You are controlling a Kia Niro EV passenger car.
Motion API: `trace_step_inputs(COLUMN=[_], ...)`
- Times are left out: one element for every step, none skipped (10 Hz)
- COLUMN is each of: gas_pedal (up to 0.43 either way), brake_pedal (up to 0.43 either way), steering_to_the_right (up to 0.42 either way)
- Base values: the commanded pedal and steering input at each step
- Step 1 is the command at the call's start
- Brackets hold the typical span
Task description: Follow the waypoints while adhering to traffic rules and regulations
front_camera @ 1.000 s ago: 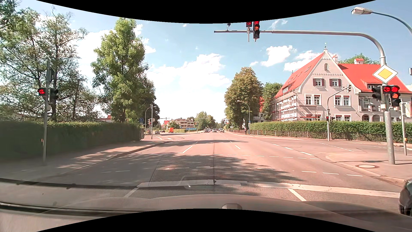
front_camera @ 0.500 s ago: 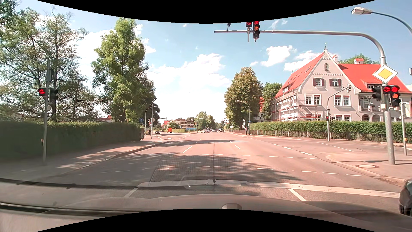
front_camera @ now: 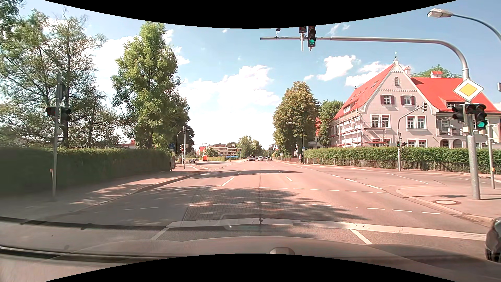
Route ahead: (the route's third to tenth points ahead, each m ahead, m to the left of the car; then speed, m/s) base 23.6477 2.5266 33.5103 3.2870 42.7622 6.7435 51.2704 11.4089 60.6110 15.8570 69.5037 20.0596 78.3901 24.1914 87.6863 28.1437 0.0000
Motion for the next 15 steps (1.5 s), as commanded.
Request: trace_step_inputs(gas_pedal=[0.0,0.0,0.0,0.0,0.0,0.0,0.0,0.0,0.0,0.0,0.0,0.0,0.0,0.0,0.0], brake_pedal=[0.439,0.433,0.433,0.439,0.427,0.372,0.28,0.177,0.049,0.0,0.0,0.0,0.0,0.0,0.0], steering_to_the_right=[-0.004,-0.004,-0.004,-0.004,-0.004,-0.004,-0.004,-0.004,-0.004,-0.004,-0.004,-0.004,-0.005,-0.004,-0.006])
